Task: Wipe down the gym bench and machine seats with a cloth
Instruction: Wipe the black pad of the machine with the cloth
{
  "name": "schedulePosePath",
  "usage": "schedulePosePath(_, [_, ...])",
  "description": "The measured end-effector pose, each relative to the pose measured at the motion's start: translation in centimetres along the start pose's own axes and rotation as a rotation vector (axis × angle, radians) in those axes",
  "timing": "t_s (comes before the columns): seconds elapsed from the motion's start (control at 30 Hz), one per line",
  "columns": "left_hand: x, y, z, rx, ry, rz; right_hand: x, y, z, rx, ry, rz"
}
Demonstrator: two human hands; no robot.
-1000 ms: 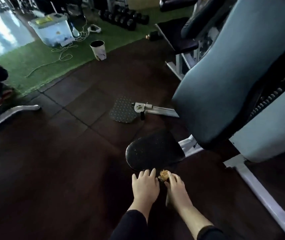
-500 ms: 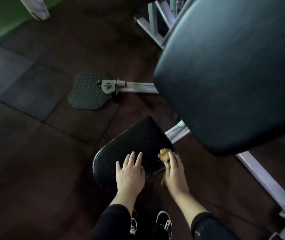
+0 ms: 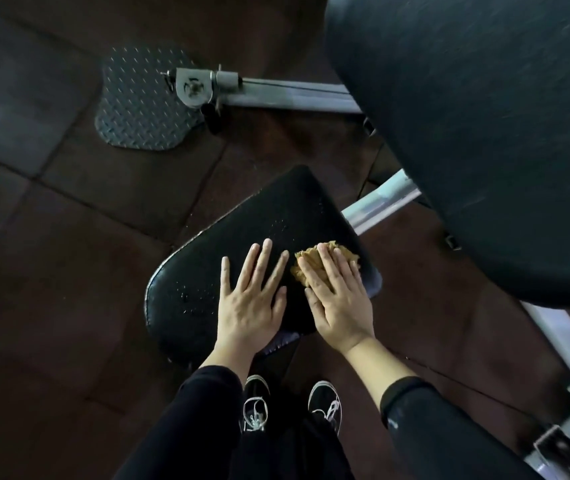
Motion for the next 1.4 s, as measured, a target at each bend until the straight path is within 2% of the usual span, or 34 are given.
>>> schedulePosePath(0.3, [0.0,0.1,-0.1,0.004,-0.012,-0.018,4.2,-0.5,-1.3,0.017,0.048,-0.051])
schedulePosePath(0.43, [0.0,0.2,-0.1,0.007,-0.005,-0.016,3.1,-0.7,-3.3,0.081,0.205,-0.119])
schedulePosePath(0.57, [0.0,0.4,-0.2,0.025,-0.010,-0.035,-1.4,0.0,-2.9,0.114,0.345,-0.152])
schedulePosePath(0.7, [0.0,0.7,-0.2,0.025,-0.002,-0.058,-3.7,1.3,1.0,0.056,0.279,-0.054])
schedulePosePath(0.9, [-0.1,0.6,-0.1,0.033,0.014,-0.055,2.1,0.4,1.2,-0.035,0.097,0.047])
schedulePosePath(0.97, [-0.1,0.5,-0.1,0.027,0.008,-0.052,2.9,-0.1,-0.5,-0.034,0.129,0.039])
schedulePosePath(1.13, [0.0,0.6,-0.1,0.024,-0.002,-0.056,-1.0,-0.3,-2.6,0.049,0.377,-0.052])
schedulePosePath(1.27, [0.0,0.7,-0.1,0.031,-0.003,-0.066,-3.5,0.9,0.6,0.031,0.353,-0.020])
schedulePosePath(1.4, [0.0,0.7,-0.1,0.035,0.001,-0.063,-0.3,1.0,2.0,-0.026,0.197,0.061])
Point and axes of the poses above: each hand's wrist, its own x-axis towards the middle knuckle, its own y-axis out of the palm, z = x × y, the point moved 1 cm from there along x, towards the middle knuckle, and after that the axes turned 10 degrees about y, right-handed, at the moved point
